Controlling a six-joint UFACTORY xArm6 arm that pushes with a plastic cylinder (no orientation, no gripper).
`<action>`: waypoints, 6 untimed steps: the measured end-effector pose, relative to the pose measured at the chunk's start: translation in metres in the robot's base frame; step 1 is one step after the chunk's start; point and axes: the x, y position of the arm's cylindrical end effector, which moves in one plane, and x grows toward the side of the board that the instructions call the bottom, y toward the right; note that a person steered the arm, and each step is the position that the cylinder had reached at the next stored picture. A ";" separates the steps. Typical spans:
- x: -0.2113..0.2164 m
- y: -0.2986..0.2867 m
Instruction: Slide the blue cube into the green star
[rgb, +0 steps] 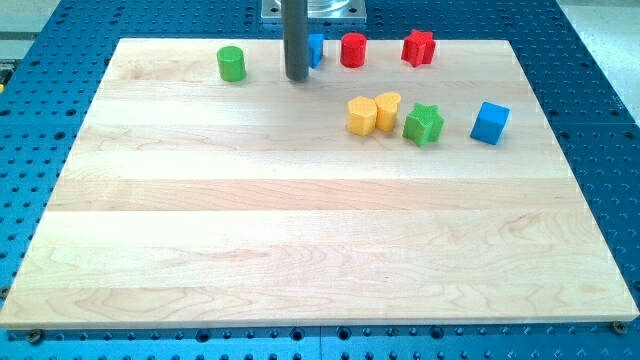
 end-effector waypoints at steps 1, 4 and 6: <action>0.000 0.115; 0.106 0.256; 0.106 0.183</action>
